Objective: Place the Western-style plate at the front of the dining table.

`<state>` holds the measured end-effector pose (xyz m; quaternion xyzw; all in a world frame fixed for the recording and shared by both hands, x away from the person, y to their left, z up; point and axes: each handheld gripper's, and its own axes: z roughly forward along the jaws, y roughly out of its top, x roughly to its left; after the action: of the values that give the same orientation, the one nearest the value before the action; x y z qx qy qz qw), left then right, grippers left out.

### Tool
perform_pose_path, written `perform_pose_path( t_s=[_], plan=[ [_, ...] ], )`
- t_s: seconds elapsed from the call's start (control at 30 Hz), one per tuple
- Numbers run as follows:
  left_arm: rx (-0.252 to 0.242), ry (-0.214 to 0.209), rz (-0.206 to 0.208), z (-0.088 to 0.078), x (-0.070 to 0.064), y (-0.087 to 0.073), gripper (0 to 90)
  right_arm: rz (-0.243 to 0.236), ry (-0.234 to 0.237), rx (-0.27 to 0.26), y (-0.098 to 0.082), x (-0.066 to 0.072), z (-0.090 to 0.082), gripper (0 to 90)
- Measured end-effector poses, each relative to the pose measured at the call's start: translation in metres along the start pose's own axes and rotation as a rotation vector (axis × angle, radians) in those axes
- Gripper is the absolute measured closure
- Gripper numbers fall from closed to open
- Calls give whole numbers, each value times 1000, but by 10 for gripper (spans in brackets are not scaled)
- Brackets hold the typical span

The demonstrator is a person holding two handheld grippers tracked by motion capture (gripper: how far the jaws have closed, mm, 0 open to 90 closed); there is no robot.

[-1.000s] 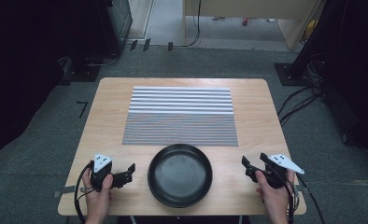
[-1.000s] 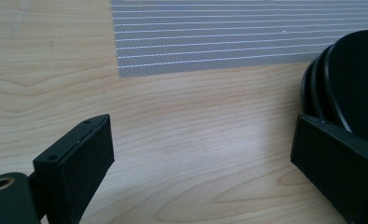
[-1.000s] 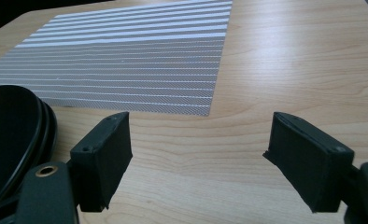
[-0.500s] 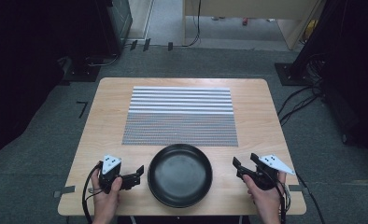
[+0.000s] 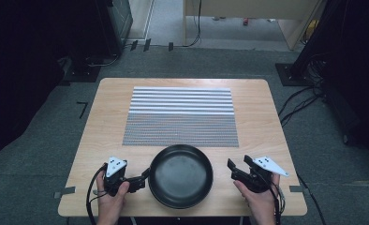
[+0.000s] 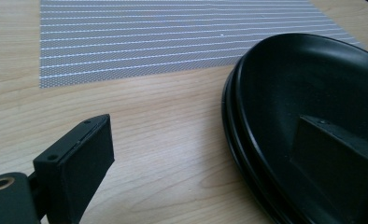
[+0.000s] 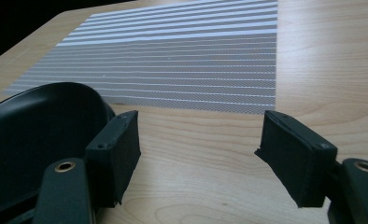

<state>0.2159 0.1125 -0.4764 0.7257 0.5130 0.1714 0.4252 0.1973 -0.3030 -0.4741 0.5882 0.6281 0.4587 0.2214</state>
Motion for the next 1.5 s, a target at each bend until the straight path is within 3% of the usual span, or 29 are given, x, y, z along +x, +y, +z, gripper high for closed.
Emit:
perform_pose_path(
  t_s=[0.37,0.57,0.67,0.7,0.87,1.0,1.13,1.23,1.5],
  plan=[
    [0,-40,15,1,-11,-1,58,-42,30,-10,-3,17,1,343],
    [10,-59,30,4,-18,-2,67,-44,87,-9,-7,25,6,431],
    [9,-66,33,4,-20,-3,92,-69,81,-5,-9,28,7,451],
    [12,-71,44,5,-22,-3,140,-91,73,-3,-10,30,9,463],
    [30,-89,49,7,-25,-5,158,-91,69,12,-12,33,11,477],
    [32,-93,53,9,-27,-5,234,-40,92,-7,-14,35,14,495],
    [43,-98,59,12,-30,-7,289,-21,95,13,-17,40,17,528],
    [62,-106,64,14,-31,-8,378,29,121,32,-19,43,20,588],
    [81,-93,58,16,-30,-10,487,57,136,55,-21,49,20,727]
  ],
)
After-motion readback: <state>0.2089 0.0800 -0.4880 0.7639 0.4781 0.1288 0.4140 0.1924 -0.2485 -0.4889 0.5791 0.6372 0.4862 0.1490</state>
